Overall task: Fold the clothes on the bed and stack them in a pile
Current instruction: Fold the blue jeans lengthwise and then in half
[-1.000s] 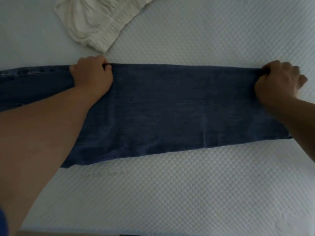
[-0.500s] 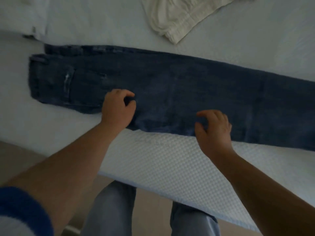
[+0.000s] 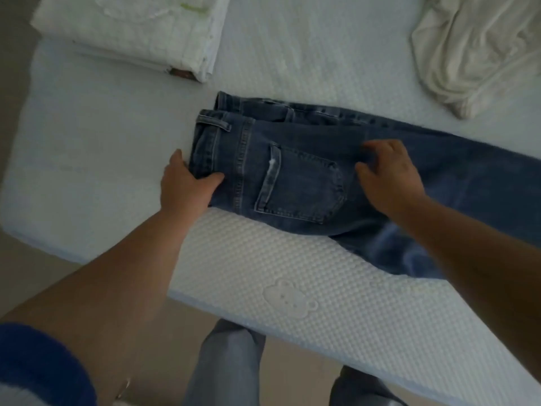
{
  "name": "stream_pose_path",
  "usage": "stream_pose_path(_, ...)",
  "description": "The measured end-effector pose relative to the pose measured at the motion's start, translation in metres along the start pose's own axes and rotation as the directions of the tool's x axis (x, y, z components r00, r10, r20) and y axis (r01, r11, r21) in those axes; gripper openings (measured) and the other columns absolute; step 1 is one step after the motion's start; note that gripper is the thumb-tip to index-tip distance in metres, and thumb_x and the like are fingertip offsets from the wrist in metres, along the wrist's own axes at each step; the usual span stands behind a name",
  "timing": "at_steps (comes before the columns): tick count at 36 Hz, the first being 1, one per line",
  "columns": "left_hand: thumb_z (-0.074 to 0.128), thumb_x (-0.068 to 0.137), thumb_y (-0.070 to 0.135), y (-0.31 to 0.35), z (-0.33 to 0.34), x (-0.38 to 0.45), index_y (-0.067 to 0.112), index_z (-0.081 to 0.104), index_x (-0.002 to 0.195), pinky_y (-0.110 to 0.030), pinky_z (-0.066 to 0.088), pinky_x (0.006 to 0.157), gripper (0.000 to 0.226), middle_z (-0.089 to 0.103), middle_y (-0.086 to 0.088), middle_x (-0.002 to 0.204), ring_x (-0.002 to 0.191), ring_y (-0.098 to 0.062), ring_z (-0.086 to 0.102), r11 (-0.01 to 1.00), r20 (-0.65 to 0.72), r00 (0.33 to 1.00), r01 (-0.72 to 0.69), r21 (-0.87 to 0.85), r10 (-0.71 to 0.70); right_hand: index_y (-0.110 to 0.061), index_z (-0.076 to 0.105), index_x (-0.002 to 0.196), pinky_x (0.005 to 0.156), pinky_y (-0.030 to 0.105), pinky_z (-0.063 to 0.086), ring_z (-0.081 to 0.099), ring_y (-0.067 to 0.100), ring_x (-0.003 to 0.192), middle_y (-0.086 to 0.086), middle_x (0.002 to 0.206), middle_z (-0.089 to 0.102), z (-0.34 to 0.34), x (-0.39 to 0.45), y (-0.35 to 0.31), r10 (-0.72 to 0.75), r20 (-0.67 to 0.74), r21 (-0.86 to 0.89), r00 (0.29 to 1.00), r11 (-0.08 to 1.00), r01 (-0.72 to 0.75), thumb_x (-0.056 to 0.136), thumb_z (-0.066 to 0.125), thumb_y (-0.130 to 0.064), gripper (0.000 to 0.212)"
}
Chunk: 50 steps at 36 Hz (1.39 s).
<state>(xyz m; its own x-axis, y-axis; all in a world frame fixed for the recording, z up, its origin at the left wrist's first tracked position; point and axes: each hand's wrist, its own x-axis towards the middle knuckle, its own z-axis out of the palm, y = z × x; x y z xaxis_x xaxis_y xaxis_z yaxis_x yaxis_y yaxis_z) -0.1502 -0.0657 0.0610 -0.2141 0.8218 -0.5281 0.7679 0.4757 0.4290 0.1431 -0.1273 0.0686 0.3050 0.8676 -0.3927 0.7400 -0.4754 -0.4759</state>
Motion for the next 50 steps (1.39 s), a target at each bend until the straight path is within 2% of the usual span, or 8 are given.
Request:
stream_pose_path(2, 0.074, 0.075, 0.038, -0.005, -0.005, 0.014, 0.017, 0.033, 0.143, -0.027, 0.043, 0.095, 0.081, 0.050, 0.001, 0.130, 0.117, -0.018, 0.050, 0.994, 0.103, 0.995, 0.010, -0.112, 0.002, -0.016, 0.043, 0.135, 0.094, 0.037, 0.039, 0.047, 0.029, 0.118, 0.007, 0.139, 0.037, 0.007, 0.018, -0.019, -0.001, 0.047, -0.057, 0.999, 0.998, 0.004, 0.093, 0.051, -0.028, 0.044)
stream_pose_path(6, 0.071, 0.076, 0.033, -0.007, -0.018, 0.028, 0.033, 0.062, 0.080, -0.006, 0.040, 0.047, 0.009, 0.061, 0.021, 0.076, 0.065, 0.009, 0.060, 0.963, 0.102, 0.974, -0.177, -0.204, 0.201, -0.019, 0.037, 0.140, 0.095, 0.039, 0.039, 0.046, 0.030, 0.120, 0.006, 0.143, 0.033, 0.023, 0.042, -0.048, -0.032, 0.097, -0.110, 0.995, 0.993, 0.042, 0.094, 0.050, -0.029, 0.049)
stream_pose_path(17, 0.069, 0.074, 0.033, 0.007, -0.026, 0.031, 0.034, 0.057, 0.091, -0.008, 0.047, 0.064, 0.021, 0.066, 0.025, 0.084, 0.079, 0.008, 0.061, 0.818, 0.303, 0.853, -0.218, -0.533, 0.425, -0.015, 0.062, 0.101, 0.071, 0.021, 0.031, 0.045, 0.012, 0.084, 0.001, 0.107, 0.050, 0.031, 0.044, -0.065, 0.066, -0.125, -0.035, 0.990, 0.997, -0.071, 0.086, 0.055, -0.024, 0.019)
stream_pose_path(22, 0.064, 0.086, 0.030, -0.005, -0.024, 0.056, 0.036, 0.054, 0.107, -0.009, 0.038, 0.071, 0.024, 0.059, 0.019, 0.101, 0.090, -0.001, 0.056, 0.945, 0.580, 0.758, -0.149, -0.292, 0.299, -0.013, 0.057, 0.101, 0.073, 0.010, 0.026, 0.040, 0.005, 0.085, -0.003, 0.110, 0.041, 0.027, 0.040, -0.071, 0.105, -0.231, 0.055, 0.967, 0.994, -0.094, 0.087, 0.054, -0.020, 0.016)
stream_pose_path(29, 0.052, 0.094, 0.034, 0.010, -0.032, 0.084, 0.032, 0.056, 0.101, -0.006, 0.036, 0.061, 0.009, 0.058, 0.015, 0.093, 0.075, 0.010, 0.049, 0.927, 0.406, 0.835, -0.305, -0.218, 0.371, -0.012, 0.055, 0.113, 0.080, 0.022, 0.032, 0.044, 0.016, 0.098, 0.008, 0.124, 0.046, 0.037, 0.080, -0.084, 0.188, -0.175, 0.059, 0.966, 0.982, -0.181, 0.091, 0.046, -0.025, 0.027)
stream_pose_path(32, 0.050, 0.094, 0.037, 0.012, -0.026, 0.090, 0.024, 0.058, 0.107, -0.019, 0.040, 0.066, 0.020, 0.062, 0.007, 0.100, 0.082, -0.006, 0.056, 0.930, 0.398, 0.844, -0.357, -0.083, 0.360, -0.009, 0.052, 0.122, 0.082, 0.027, 0.034, 0.048, 0.027, 0.111, 0.012, 0.130, 0.043, 0.044, 0.085, -0.083, 0.196, -0.061, -0.052, 0.979, 0.979, -0.199, 0.093, 0.045, -0.026, 0.034)
stream_pose_path(42, 0.066, 0.079, 0.045, -0.003, -0.015, 0.057, 0.014, 0.048, 0.121, -0.032, 0.043, 0.082, 0.056, 0.052, -0.005, 0.115, 0.103, -0.018, 0.050, 0.985, 0.030, 0.985, -0.170, 0.016, 0.169, -0.018, 0.047, 0.127, 0.087, 0.023, 0.036, 0.048, 0.014, 0.106, 0.000, 0.130, 0.039, 0.038, 0.007, -0.075, 0.228, -0.219, 0.145, 0.949, 0.969, -0.199, 0.087, 0.056, -0.020, 0.041)
stream_pose_path(50, 0.066, 0.078, 0.031, -0.010, -0.005, -0.010, 0.015, 0.045, 0.083, -0.022, 0.037, 0.062, 0.027, 0.051, 0.000, 0.089, 0.074, -0.010, 0.047, 0.981, 0.016, 0.996, 0.088, -0.172, -0.087, -0.023, 0.053, 0.096, 0.064, 0.031, 0.043, 0.055, 0.019, 0.081, 0.003, 0.102, 0.056, 0.051, -0.121, -0.017, 0.773, -0.100, 0.497, 0.627, 0.585, -0.641, 0.083, 0.057, -0.017, 0.015)
